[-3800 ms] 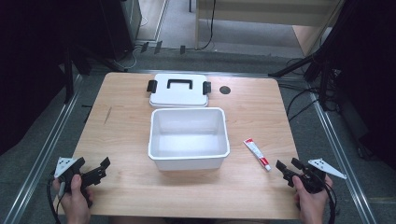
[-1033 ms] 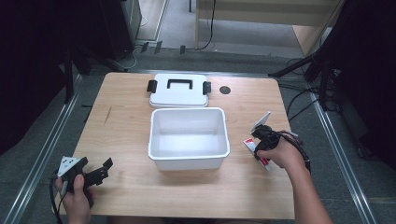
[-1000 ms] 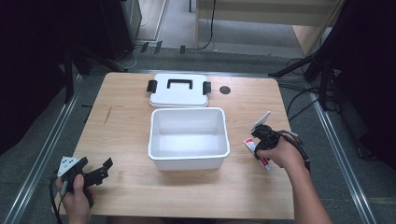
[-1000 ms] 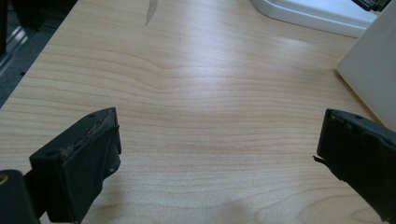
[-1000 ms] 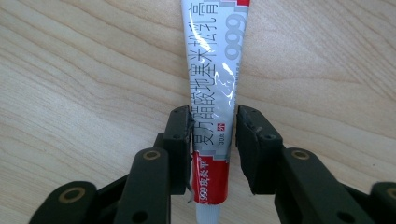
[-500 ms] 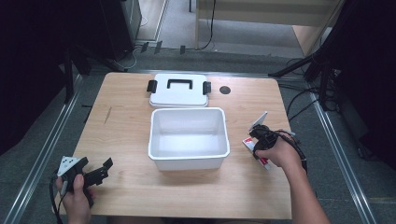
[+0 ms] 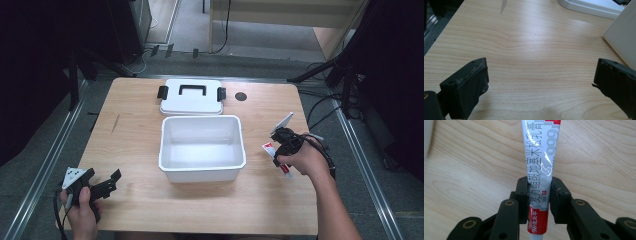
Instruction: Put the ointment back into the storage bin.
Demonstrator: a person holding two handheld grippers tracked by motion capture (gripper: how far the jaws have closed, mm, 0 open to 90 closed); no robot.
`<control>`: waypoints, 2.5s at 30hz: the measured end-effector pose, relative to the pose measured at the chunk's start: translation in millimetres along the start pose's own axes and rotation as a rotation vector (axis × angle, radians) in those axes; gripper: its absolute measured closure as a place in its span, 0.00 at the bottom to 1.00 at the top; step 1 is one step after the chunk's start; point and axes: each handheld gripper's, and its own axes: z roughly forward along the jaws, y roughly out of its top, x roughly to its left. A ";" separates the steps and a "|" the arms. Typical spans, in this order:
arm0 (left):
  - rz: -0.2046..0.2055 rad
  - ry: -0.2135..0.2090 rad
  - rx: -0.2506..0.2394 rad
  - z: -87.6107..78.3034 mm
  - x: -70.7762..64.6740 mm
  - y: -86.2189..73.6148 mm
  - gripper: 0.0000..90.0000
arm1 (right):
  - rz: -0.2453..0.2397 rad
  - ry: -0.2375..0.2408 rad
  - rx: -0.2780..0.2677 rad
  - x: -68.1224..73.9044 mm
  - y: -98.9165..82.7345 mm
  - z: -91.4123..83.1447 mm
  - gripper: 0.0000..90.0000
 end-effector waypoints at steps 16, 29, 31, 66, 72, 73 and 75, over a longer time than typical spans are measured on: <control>0.009 0.009 -0.006 0.3 -1.7 -0.1 0.00 | -0.022 0.031 -0.035 13.5 20.3 -39.9 0.80; 0.017 0.006 -0.003 0.7 -2.3 0.1 0.00 | -0.023 0.029 -0.063 26.9 38.6 -69.0 0.80; 0.017 0.004 -0.002 0.8 -2.2 0.1 0.00 | -0.026 0.026 -0.068 30.4 43.1 -76.7 0.80; 0.017 -0.005 0.002 1.7 -2.4 0.5 0.00 | -0.140 0.063 -0.097 97.2 87.3 -108.5 0.80; 0.019 -0.005 0.002 1.6 -2.4 0.5 0.00 | -0.159 0.081 -0.097 107.1 94.5 -106.2 0.80; 0.019 -0.005 0.002 1.6 -2.4 0.5 0.00 | -0.159 0.081 -0.097 107.1 94.5 -106.2 0.80; 0.018 -0.005 0.002 1.7 -2.3 0.5 0.00 | -0.163 0.087 -0.094 111.1 96.8 -105.0 0.80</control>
